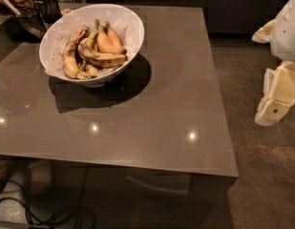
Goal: Pick banana from white bowl
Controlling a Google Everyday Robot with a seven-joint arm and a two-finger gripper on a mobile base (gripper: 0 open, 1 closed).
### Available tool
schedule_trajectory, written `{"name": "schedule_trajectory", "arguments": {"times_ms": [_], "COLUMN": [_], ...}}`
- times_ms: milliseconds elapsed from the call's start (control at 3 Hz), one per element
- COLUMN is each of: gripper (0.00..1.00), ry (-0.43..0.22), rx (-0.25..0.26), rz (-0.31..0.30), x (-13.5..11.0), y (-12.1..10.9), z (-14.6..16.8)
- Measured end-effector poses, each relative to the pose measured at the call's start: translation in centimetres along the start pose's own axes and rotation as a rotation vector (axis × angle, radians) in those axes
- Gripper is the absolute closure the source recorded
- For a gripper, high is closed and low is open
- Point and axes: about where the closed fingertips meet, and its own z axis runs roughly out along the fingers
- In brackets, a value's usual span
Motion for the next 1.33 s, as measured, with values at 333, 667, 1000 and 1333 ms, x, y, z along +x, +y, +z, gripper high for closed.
{"name": "schedule_trajectory", "arguments": {"times_ms": [333, 667, 1000, 1333], "gripper": [0.0, 0.0, 0.0, 0.0], "ry": [0.0, 0.003, 0.039, 0.047], "rx": [0.0, -0.012, -0.022, -0.045], "rz": [0.0, -0.01, -0.058, -0.156], "x": [0.0, -1.1, -3.8, -7.4], "y": [0.0, 1.1, 2.7, 4.2], "z": [0.0, -0.6, -1.2, -1.6]}}
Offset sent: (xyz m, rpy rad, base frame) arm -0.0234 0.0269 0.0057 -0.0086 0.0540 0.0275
